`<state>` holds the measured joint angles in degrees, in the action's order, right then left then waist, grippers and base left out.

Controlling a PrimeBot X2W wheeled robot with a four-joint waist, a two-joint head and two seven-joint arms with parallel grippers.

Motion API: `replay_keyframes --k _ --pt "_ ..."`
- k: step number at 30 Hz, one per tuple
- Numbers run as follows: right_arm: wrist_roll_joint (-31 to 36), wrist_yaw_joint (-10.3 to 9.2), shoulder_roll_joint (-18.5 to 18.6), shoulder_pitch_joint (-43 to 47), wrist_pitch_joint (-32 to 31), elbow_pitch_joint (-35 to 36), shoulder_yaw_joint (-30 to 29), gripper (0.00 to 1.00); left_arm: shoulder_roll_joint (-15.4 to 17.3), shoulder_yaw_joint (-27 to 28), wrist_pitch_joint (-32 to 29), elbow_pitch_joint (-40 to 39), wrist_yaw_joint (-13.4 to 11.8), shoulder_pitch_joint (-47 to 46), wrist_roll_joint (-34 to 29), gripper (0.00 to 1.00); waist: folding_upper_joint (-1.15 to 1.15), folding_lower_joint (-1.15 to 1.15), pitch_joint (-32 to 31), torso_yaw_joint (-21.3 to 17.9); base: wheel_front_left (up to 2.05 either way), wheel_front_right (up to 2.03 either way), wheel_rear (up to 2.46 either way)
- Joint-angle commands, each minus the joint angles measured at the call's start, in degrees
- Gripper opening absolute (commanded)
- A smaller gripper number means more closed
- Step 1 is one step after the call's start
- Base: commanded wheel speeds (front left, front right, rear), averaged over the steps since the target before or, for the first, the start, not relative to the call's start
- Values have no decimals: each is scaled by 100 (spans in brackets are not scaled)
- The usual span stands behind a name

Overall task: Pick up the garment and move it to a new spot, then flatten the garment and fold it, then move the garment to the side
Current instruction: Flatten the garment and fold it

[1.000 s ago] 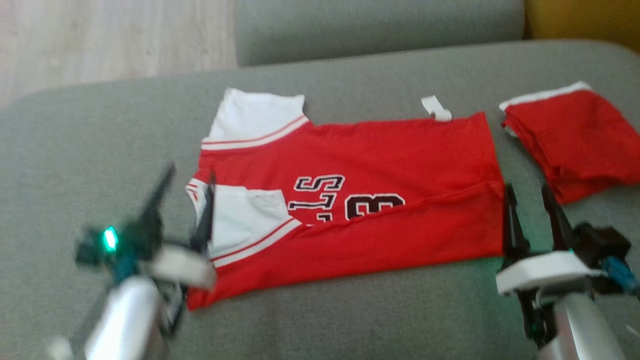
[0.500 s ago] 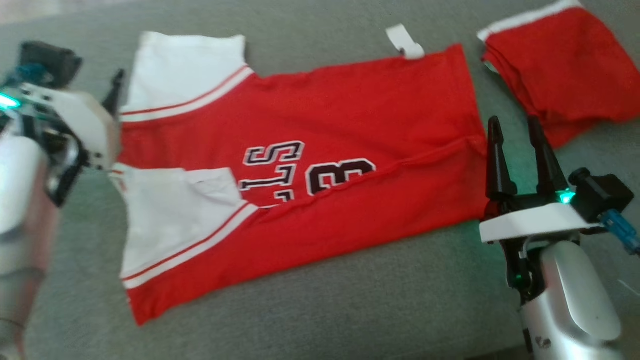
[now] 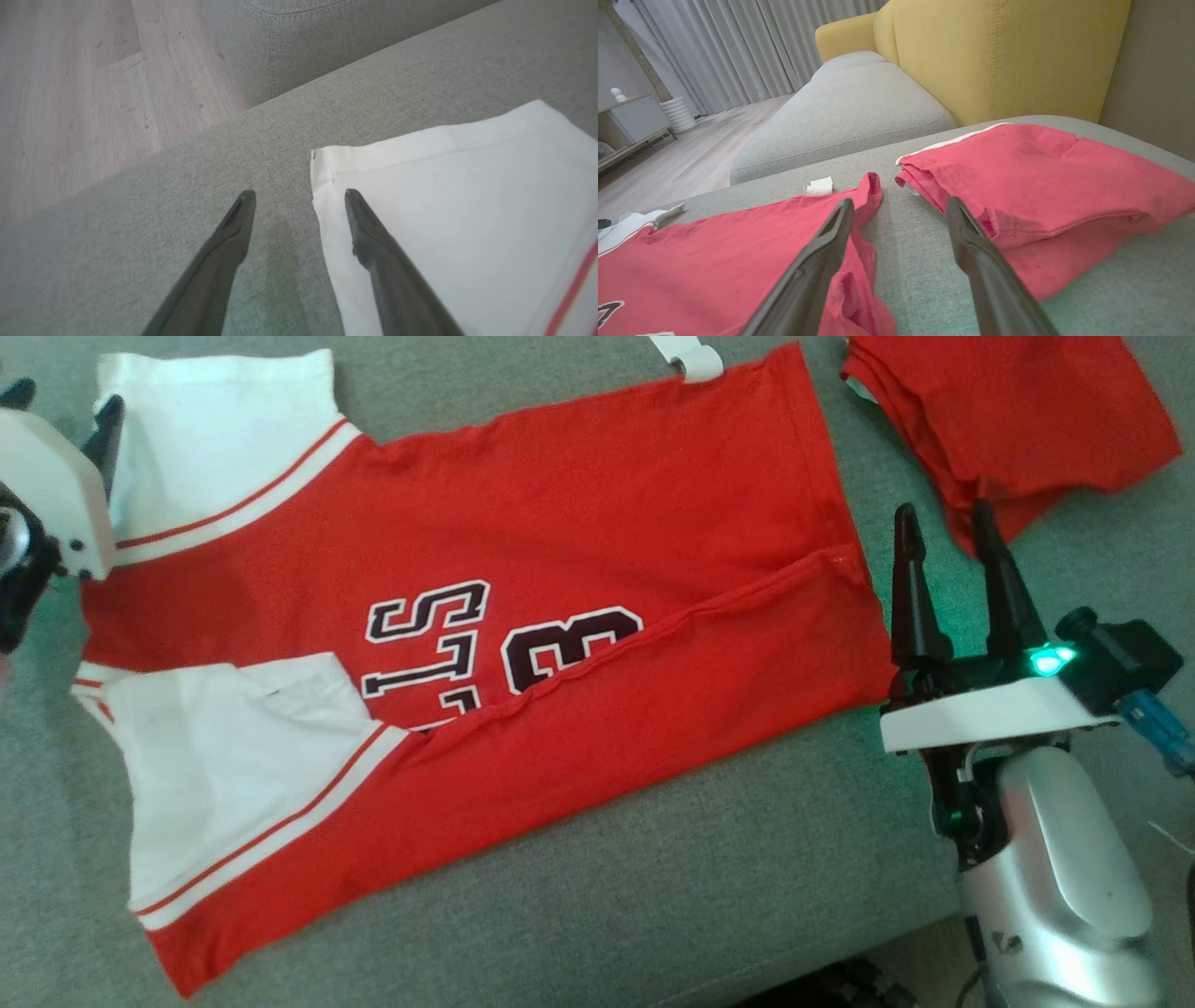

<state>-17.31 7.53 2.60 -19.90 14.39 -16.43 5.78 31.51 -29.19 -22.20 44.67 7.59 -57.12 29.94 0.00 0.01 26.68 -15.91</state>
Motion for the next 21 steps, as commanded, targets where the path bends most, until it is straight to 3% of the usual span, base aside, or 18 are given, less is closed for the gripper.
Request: replay_keyframes --k 1,11,12,13,14,21 --pt "-64 -4 28 -90 60 199 83 100 343 160 -27 -108 -11 -302 51 100 0 -1 52 -47 0 0 0" --pt "-135 -4 28 -98 61 201 57 100 314 -200 -184 138 -10 -543 403 100 0 -1 165 -125 0 0 0" --pt "-127 -4 28 -97 61 191 41 100 288 -254 -227 143 -10 -531 459 82 0 -1 156 -121 0 0 0" --pt "-113 -4 28 -96 61 176 19 100 258 -320 -285 132 -10 -509 533 45 0 -1 142 -111 0 0 0" --pt "-98 -4 28 -97 61 158 -6 100 237 -374 -334 114 -10 -489 618 0 0 -1 124 -96 0 0 0" --pt "164 -4 28 -191 61 38 -146 100 176 -499 196 25 -10 -435 891 0 0 -1 -133 116 0 0 0"
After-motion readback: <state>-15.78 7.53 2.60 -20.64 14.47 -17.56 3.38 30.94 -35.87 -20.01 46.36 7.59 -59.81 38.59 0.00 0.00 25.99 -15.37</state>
